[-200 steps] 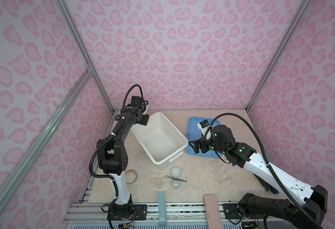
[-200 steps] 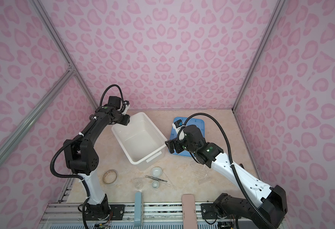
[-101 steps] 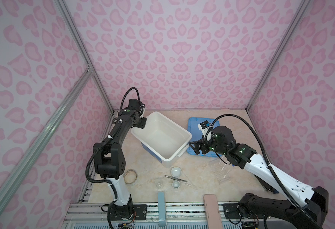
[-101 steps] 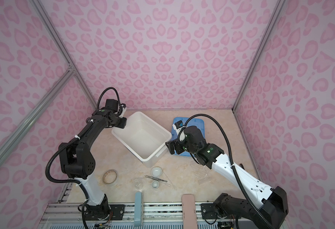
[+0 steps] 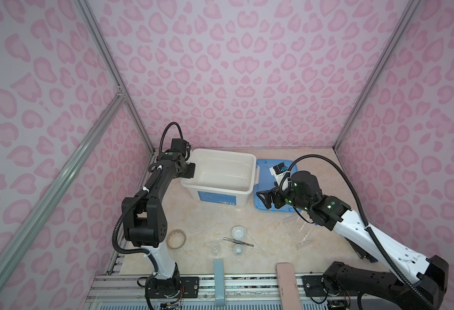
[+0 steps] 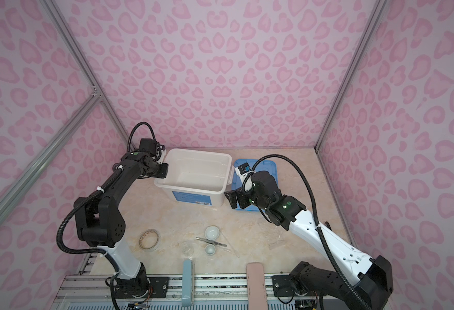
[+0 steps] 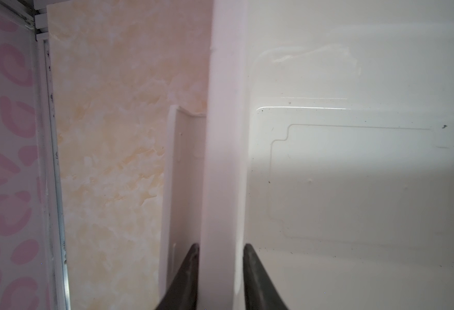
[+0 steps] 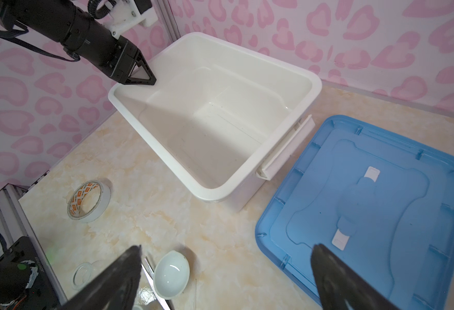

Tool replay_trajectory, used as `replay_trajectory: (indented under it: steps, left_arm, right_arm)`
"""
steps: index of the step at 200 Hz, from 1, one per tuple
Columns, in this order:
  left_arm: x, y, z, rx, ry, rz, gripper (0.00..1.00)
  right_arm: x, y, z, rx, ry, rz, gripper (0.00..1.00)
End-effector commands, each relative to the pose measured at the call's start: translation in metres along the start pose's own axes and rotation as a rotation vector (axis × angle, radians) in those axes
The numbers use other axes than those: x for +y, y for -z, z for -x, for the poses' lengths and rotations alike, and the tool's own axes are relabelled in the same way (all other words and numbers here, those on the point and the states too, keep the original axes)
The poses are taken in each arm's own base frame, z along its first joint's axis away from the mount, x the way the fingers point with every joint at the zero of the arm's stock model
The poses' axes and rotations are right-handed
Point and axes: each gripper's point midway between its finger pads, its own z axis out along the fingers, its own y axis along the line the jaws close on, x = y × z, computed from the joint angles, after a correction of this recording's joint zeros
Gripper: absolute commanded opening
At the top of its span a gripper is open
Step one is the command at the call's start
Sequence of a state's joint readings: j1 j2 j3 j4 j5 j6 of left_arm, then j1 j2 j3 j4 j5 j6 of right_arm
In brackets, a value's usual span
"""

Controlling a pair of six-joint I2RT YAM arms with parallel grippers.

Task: Organize the chemistry lab equipment

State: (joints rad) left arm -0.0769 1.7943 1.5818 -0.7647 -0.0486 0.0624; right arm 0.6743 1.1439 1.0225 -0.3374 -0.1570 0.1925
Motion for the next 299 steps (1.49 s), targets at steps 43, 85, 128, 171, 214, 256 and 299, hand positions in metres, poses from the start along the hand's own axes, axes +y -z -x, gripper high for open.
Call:
replay_trajectory:
  steps: [43,85,128,171,214,256,299]
  left_arm:
    - [-0.021,0.027,-0.038,0.038,0.187,-0.116,0.23]
    - [-0.027,0.041,-0.052,0.042,0.215,-0.150,0.23]
    - [-0.027,0.048,-0.062,0.064,0.179,-0.148,0.23]
    - [-0.021,0.034,-0.069,0.114,0.168,-0.102,0.33]
    - [-0.027,0.031,-0.066,0.124,0.143,-0.132,0.31]
    - [-0.024,0.039,-0.074,0.135,0.114,-0.111,0.27]
    - [-0.023,0.036,-0.080,0.154,0.093,-0.107,0.20]
  right_arm:
    - [0.001,-0.004,0.002,-0.003,-0.009,0.004,0.98]
    - [0.004,-0.007,0.001,0.002,-0.018,0.015,0.98]
    - [0.003,-0.009,0.002,-0.003,-0.025,0.011,0.98]
    - [0.004,-0.010,0.004,-0.009,-0.028,0.012,0.98]
    - [0.004,-0.012,0.003,-0.004,-0.027,0.012,0.98]
    - [0.003,-0.011,0.004,-0.008,-0.021,0.005,0.97]
    - [0.003,-0.010,0.005,-0.009,-0.018,0.005,0.97]
